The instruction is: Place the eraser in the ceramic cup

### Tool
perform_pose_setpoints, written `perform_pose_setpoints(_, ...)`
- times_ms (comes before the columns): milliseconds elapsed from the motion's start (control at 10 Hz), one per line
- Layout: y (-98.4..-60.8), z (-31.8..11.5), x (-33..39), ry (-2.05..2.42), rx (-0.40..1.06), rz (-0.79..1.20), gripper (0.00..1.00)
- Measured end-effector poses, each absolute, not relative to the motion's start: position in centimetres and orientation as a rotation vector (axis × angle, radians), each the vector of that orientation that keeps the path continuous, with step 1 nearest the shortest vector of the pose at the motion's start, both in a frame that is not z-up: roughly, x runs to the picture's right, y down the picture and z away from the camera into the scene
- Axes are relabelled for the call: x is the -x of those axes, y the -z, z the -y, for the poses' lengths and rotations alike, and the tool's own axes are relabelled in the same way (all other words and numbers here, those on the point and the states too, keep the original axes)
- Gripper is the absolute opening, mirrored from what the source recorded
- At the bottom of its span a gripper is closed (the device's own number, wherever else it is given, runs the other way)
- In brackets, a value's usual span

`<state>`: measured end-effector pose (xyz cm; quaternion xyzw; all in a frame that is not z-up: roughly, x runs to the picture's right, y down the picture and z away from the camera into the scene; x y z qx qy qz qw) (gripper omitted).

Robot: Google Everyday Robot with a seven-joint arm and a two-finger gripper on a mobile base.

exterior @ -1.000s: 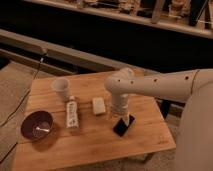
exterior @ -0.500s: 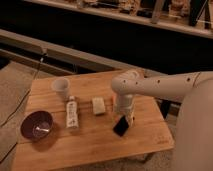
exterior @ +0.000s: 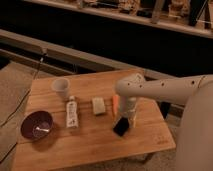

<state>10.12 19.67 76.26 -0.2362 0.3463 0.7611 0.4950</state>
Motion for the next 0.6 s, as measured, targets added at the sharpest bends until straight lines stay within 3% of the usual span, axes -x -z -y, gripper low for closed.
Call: perform_pose_setpoints(600,-77.4,-17.9,-11.2,-1.835,0.528,-0.8,0.65)
